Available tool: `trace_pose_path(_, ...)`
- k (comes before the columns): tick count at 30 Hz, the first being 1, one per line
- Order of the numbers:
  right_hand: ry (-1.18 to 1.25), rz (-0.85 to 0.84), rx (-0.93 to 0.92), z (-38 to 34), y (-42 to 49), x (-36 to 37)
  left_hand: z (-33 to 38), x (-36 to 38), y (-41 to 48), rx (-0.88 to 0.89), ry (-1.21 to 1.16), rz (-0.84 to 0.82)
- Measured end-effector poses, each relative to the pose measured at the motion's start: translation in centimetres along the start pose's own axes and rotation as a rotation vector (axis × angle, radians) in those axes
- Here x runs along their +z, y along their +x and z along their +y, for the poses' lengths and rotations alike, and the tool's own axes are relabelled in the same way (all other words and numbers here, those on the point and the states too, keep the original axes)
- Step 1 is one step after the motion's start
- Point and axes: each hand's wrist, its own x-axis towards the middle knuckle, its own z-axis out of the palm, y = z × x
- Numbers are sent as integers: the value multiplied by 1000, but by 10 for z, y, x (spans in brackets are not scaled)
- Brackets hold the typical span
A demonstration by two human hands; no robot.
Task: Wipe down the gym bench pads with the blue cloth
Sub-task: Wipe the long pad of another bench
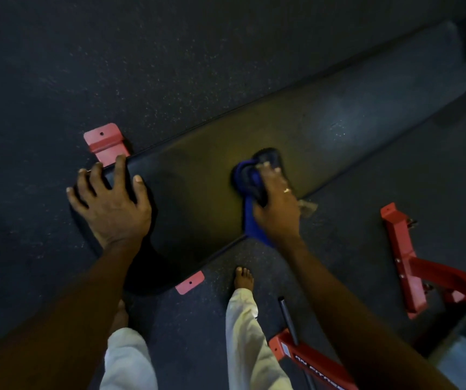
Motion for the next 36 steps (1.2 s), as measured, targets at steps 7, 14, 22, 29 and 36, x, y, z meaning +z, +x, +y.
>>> trace_pose_path(7,43,210,313,-24,-6,16,-3,5,0,15,35,28)
trace_pose_path(14,346,228,370,-22,-59,40,-3,7,-2,46,50,65)
trace_pose_path(22,476,538,851,6,-5,12,32,7,13,361,-140,-31)
trace_pose_path(29,400,367,686,-1,-32,25,96,34,44,306,96,-53)
trace_pose_path(36,95,94,562,15,17,-12,99,27,39,270,93,-87)
